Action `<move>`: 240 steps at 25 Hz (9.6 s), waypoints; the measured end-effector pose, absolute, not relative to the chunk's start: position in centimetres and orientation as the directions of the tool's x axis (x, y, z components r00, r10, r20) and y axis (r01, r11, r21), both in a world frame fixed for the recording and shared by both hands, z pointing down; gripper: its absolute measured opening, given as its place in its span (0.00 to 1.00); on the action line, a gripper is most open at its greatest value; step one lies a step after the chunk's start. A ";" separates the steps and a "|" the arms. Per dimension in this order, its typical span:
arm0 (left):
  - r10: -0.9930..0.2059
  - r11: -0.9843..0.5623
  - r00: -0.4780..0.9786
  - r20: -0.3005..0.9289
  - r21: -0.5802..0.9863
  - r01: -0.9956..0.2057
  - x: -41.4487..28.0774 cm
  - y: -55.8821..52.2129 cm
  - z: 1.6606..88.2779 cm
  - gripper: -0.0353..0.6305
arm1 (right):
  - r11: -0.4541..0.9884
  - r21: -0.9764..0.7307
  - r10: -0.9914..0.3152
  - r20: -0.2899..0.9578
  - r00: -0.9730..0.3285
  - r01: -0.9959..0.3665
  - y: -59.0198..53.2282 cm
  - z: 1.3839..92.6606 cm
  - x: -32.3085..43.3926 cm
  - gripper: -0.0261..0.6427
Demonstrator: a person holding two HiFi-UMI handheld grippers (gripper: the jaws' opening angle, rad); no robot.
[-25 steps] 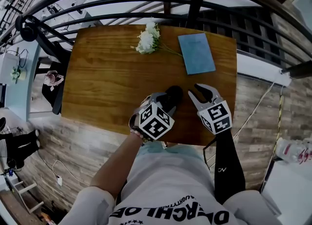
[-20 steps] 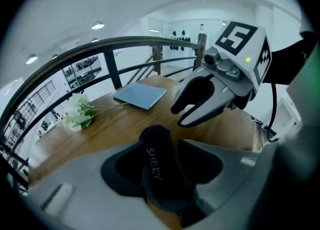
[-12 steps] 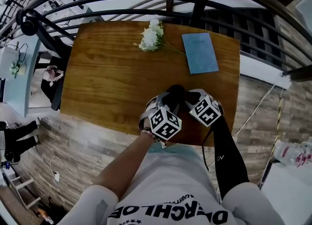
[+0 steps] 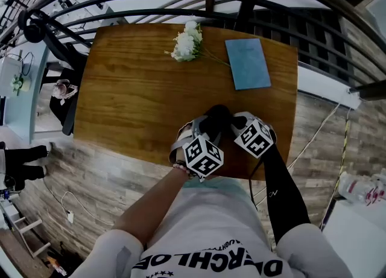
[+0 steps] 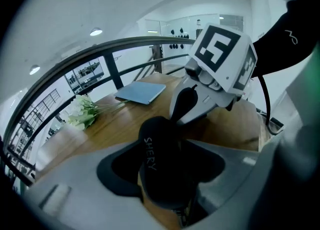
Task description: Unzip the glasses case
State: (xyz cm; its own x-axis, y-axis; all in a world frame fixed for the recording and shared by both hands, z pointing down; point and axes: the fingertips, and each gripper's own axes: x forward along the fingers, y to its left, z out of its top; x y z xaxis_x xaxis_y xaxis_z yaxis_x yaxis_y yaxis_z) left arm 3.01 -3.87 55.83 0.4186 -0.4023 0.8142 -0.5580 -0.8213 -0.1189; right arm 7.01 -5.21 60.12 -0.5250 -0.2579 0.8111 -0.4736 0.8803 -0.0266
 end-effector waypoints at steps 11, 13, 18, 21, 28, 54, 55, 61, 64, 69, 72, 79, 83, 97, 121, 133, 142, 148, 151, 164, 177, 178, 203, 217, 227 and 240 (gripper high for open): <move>-0.415 -0.825 0.378 0.828 -0.166 -0.540 -0.1 -3.2 56.4 0.45 | 0.856 -0.033 -0.290 0.794 -0.534 -0.515 -1.5 59.7 6.3 0.08; -0.437 -0.804 0.362 0.824 -0.178 -0.567 -1.5 -4.2 56.2 0.44 | 0.854 -0.042 -0.292 0.786 -0.545 -0.518 -1.0 59.5 5.4 0.08; -0.422 -0.798 0.398 0.815 -0.125 -0.590 -3.4 -4.7 55.6 0.40 | 0.835 -0.059 -0.306 0.777 -0.551 -0.546 -0.7 59.0 3.8 0.08; -0.424 -0.796 0.472 0.773 -0.070 -0.601 -2.8 -4.2 54.1 0.39 | 0.830 -0.049 -0.308 0.791 -0.529 -0.556 -0.5 59.4 3.9 0.08; -0.458 -0.789 0.509 0.729 -0.070 -0.611 0.1 -6.8 53.6 0.27 | 0.826 -0.021 -0.322 0.802 -0.502 -0.564 -0.4 59.9 3.9 0.08; -0.431 -0.802 0.591 0.682 0.010 -0.597 0.3 -5.8 54.9 0.23 | 0.742 -0.008 -0.387 0.811 -0.438 -0.671 -0.1 60.2 4.7 0.08; -0.431 -0.803 0.592 0.681 0.010 -0.596 0.3 -5.8 54.9 0.23 | 0.739 -0.001 -0.392 0.813 -0.431 -0.674 -0.1 60.2 4.7 0.08; -0.434 -0.807 0.598 0.674 0.004 -0.590 0.2 -5.7 55.0 0.23 | 0.697 0.036 -0.429 0.821 -0.377 -0.716 -0.4 60.4 5.7 0.08; -0.436 -0.806 0.598 0.673 0.004 -0.592 0.1 -5.7 55.0 0.23 | 0.690 0.037 -0.432 0.822 -0.371 -0.723 -0.6 60.2 6.1 0.08; -0.435 -0.806 0.599 0.672 0.005 -0.592 0.1 -5.7 54.9 0.23 | 0.675 0.053 -0.449 0.821 -0.352 -0.736 -1.1 60.2 6.7 0.08; -0.438 -0.805 0.598 0.671 0.003 -0.593 0.2 -5.6 54.9 0.23 | 0.666 0.062 -0.458 0.821 -0.341 -0.744 -1.6 60.2 7.1 0.08; -0.450 -0.801 0.594 0.667 -0.007 -0.599 0.0 -5.9 54.9 0.23 | 0.658 0.072 -0.473 0.814 -0.337 -0.749 -2.8 60.1 7.2 0.08; -0.425 -0.806 0.596 0.681 0.014 -0.592 0.0 -5.7 54.6 0.21 | 0.665 0.064 -0.466 0.814 -0.346 -0.744 -2.6 60.2 7.3 0.08; -0.406 -0.717 0.537 0.740 0.106 -0.689 -3.4 -1.9 57.5 0.06 | 0.732 0.016 -0.406 0.813 -0.417 -0.681 -0.1 60.0 6.0 0.08; -0.556 -0.635 0.491 0.671 0.039 -0.772 -1.6 -7.2 54.9 0.37 | 0.826 0.013 -0.345 0.802 -0.487 -0.563 1.9 60.2 1.7 0.08; -0.559 -0.648 0.530 0.637 0.064 -0.759 -2.2 -6.7 54.6 0.37 | 0.820 0.047 -0.366 0.809 -0.459 -0.571 1.9 60.3 1.9 0.08; -0.548 -0.660 0.548 0.632 0.076 -0.747 -2.2 -6.6 54.7 0.37 | 0.795 0.070 -0.395 0.813 -0.428 -0.602 1.1 60.4 3.0 0.08; -0.547 -0.663 0.551 0.630 0.076 -0.745 -2.1 -6.6 54.6 0.36 | 0.789 0.083 -0.406 0.814 -0.416 -0.608 0.4 60.3 3.4 0.08; -0.545 -0.665 0.555 0.629 0.079 -0.743 -2.2 -6.6 54.5 0.36 | 0.784 0.094 -0.415 0.815 -0.405 -0.613 0.0 60.2 3.5 0.08; -0.544 -0.669 0.557 0.628 0.076 -0.740 -2.0 -6.6 54.6 0.36 | 0.799 0.173 -0.443 0.817 -0.370 -0.576 -1.9 60.1 3.8 0.08; -0.585 -0.682 0.538 0.607 -0.009 -0.731 -2.1 -3.4 54.3 0.48 | 0.799 0.054 -0.385 0.811 -0.440 -0.600 -1.2 59.8 3.5 0.08; -0.603 -0.670 0.523 0.602 -0.026 -0.742 -2.0 -3.4 54.3 0.51 | 0.795 0.046 -0.384 0.810 -0.443 -0.605 -1.2 59.9 3.6 0.08; -0.547 -0.706 0.441 0.712 -0.110 -0.699 -4.3 -3.3 55.3 0.67 | 0.832 -0.005 -0.324 0.808 -0.493 -0.555 1.0 60.1 1.4 0.08; -0.443 -0.725 0.599 0.667 0.126 -0.677 1.6 -5.6 54.8 0.31 | 0.816 0.020 -0.351 0.811 -0.468 -0.577 0.8 60.0 1.7 0.09; -0.429 -0.712 0.633 0.644 0.191 -0.676 1.7 -5.6 54.6 0.30 | 0.791 0.075 -0.404 0.810 -0.426 -0.608 0.3 60.2 2.3 0.08; -0.436 -0.705 0.637 0.636 0.198 -0.681 1.6 -5.6 54.7 0.30 | 0.770 0.115 -0.442 0.805 -0.396 -0.627 -1.1 60.0 3.5 0.08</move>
State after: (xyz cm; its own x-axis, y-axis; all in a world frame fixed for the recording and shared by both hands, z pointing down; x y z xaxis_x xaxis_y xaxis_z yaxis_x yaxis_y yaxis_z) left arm 1.61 -5.56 54.73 0.6368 -0.4361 0.6358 -0.6806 -0.7054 0.1978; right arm 3.55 -1.11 60.04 -0.3958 -0.4424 0.8048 -0.6270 0.7705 0.1152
